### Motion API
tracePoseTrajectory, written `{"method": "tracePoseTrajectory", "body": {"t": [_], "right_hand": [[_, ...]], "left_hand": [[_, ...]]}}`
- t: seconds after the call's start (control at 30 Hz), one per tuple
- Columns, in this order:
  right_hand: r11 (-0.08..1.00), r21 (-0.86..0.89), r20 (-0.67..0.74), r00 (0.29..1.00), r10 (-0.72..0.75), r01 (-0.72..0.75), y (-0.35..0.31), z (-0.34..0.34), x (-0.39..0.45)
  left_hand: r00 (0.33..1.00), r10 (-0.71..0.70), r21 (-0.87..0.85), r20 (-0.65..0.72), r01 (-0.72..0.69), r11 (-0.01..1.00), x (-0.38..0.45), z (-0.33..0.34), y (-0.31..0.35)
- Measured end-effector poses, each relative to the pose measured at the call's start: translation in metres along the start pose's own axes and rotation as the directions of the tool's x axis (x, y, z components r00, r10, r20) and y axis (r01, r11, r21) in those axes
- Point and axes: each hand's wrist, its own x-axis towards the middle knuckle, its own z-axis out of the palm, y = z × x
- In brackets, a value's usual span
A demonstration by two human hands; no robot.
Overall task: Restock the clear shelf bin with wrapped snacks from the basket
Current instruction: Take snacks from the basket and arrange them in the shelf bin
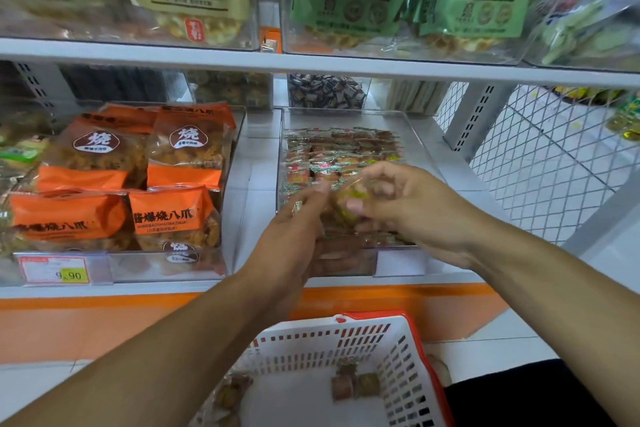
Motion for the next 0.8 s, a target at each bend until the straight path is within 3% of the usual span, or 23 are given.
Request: {"method": "tracePoseTrajectory", "body": {"t": [0.07,0.1,0.2,0.33,0.53,0.6,0.67,0.73,0.8], "right_hand": [[0.909,0.37,0.159,0.977,0.139,-0.19,-0.004,0.001,-0.003],[0.876,0.416,0.209,0.963,0.17,-0.245,-0.003,0.004,-0.004],[0.876,0.383,0.235,0.948,0.214,-0.293,0.003,0.014,-0.007],[0.848,0.422,0.325,0.927,0.188,-0.32,0.002,0.016,-0.01],[0.887,0.322,0.395,0.899,0.19,-0.329,-0.006,-0.002,-0.008],[0.935,0.222,0.332,0.923,0.193,-0.276,-0.011,-0.011,-0.009],[0.984,-0.102,0.068,0.986,0.152,-0.144,-0.014,-0.022,-0.009],[0.825,-0.553,-0.252,0.967,-0.038,-0.112,-0.014,-0.038,-0.005],[0.595,-0.784,-0.353,0.915,-0.194,-0.176,-0.014,-0.05,-0.001]], "left_hand": [[0.992,0.129,0.112,-0.015,-0.127,0.986,0.0,0.0,-0.003],[0.979,0.205,0.178,-0.009,-0.2,0.964,-0.002,0.0,-0.005],[0.944,0.326,0.282,0.059,-0.329,0.901,-0.007,0.001,-0.005],[0.937,0.331,0.31,0.114,-0.35,0.884,-0.01,-0.002,-0.004],[0.931,0.346,0.435,0.118,-0.362,0.825,-0.011,0.002,-0.009],[0.925,0.357,0.498,0.128,-0.371,0.784,-0.008,0.001,-0.014],[0.923,0.354,0.615,0.152,-0.369,0.697,-0.004,0.001,-0.018],[0.904,0.357,0.78,0.235,-0.395,0.485,-0.002,-0.002,-0.025],[0.867,0.328,0.87,0.375,-0.451,0.198,0.0,-0.006,-0.033]]}}
